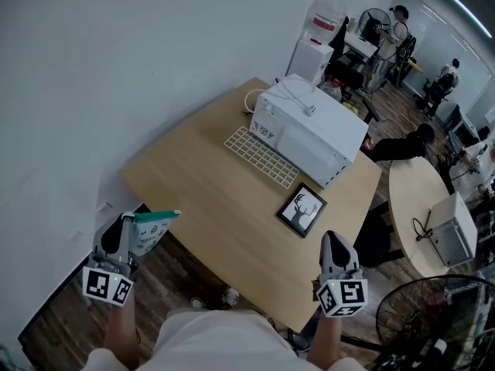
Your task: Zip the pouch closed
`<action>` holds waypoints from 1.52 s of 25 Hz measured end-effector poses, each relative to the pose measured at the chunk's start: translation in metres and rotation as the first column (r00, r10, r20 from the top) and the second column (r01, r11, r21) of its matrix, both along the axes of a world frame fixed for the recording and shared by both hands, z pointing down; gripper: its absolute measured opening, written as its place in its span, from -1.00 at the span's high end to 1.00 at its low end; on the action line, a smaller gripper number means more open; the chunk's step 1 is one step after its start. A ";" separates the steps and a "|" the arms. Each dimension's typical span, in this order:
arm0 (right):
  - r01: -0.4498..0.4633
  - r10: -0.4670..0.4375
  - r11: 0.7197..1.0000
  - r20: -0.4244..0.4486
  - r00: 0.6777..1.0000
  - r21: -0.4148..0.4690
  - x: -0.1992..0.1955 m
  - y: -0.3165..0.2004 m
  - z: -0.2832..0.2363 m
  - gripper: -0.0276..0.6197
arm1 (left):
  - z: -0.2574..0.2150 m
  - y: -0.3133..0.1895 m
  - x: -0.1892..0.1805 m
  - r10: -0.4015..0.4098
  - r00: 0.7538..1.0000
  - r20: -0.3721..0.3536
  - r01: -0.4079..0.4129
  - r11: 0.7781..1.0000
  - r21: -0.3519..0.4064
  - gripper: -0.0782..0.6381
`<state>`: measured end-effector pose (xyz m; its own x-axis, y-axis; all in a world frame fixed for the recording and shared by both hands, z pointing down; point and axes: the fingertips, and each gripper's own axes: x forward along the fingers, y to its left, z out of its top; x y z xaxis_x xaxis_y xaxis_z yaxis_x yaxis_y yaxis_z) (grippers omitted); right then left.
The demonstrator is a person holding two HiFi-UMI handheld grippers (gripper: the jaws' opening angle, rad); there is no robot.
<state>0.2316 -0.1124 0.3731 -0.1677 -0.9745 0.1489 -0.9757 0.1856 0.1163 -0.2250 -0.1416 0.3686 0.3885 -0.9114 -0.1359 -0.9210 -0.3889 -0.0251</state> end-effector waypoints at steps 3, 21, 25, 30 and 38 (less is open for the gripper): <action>0.005 -0.005 1.000 0.005 1.000 0.000 0.000 -0.001 0.001 0.91 | -0.002 -0.001 0.002 0.001 1.000 0.001 -0.001 1.000 0.005 0.73; -0.006 0.006 1.000 0.006 1.000 -0.025 0.003 0.001 0.012 0.91 | -0.001 -0.006 0.011 0.019 1.000 0.007 -0.019 1.000 -0.003 0.73; -0.006 0.006 1.000 0.009 1.000 -0.029 0.004 0.003 0.014 0.91 | -0.001 -0.008 0.017 0.033 0.999 0.008 -0.033 0.999 -0.005 0.73; -0.007 0.007 1.000 -0.006 1.000 -0.029 0.008 0.005 0.012 0.91 | -0.006 -0.012 0.025 0.047 0.999 0.011 -0.047 0.999 0.002 0.73; -0.050 0.050 0.999 -0.001 0.999 -0.020 0.019 0.010 0.010 0.91 | -0.008 -0.014 0.026 0.061 0.998 0.007 -0.061 0.998 0.008 0.73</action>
